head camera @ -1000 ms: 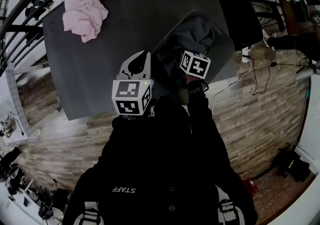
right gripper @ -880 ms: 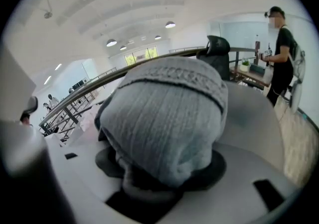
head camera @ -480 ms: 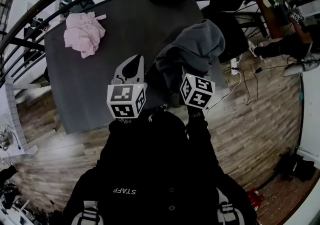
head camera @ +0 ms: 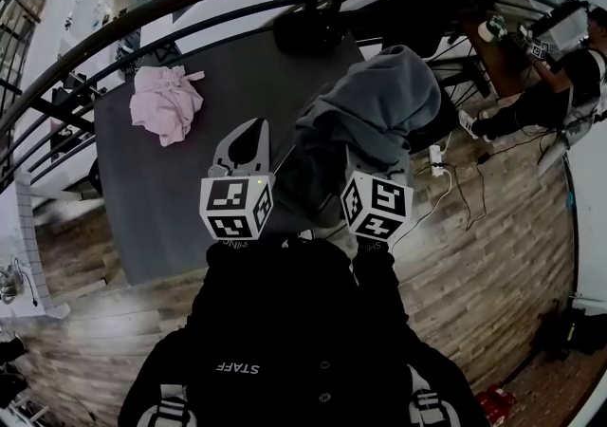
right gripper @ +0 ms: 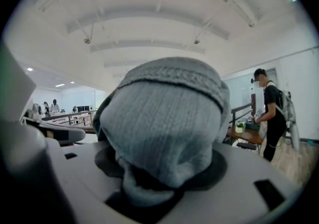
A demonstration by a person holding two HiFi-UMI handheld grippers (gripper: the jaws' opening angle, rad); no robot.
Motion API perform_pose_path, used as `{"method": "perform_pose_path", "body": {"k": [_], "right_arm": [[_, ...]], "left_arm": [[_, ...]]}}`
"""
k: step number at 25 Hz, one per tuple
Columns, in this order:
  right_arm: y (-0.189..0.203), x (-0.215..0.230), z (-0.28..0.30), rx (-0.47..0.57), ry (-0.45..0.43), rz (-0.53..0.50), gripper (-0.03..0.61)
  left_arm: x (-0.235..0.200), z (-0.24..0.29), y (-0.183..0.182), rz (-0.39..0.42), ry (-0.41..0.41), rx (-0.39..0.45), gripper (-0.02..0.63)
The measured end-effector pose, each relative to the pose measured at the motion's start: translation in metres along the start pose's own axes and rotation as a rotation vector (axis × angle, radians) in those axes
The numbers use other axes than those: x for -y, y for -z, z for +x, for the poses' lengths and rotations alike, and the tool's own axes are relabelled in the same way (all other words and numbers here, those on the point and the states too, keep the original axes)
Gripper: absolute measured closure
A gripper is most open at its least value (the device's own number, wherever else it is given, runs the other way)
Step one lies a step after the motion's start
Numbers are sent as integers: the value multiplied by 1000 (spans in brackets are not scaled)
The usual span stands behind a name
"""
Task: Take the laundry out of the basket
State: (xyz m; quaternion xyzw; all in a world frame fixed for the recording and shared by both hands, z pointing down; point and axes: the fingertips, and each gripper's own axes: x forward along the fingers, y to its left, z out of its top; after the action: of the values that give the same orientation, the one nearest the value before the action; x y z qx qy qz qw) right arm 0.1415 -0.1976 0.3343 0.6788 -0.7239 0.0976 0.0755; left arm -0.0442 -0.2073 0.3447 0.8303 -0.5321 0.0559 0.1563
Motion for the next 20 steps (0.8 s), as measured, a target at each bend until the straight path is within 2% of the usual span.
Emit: {"method": "perform_pose_path", "body": {"k": [5,20], "right_arm": [[-28,-4,-5,69,-1,-81,287],[-79,-13,-15,205,-46,-84,283]], "left_arm": [[6,-2,-28,12,9,67,612],[20,-5,-74,61,23,179,612]]}}
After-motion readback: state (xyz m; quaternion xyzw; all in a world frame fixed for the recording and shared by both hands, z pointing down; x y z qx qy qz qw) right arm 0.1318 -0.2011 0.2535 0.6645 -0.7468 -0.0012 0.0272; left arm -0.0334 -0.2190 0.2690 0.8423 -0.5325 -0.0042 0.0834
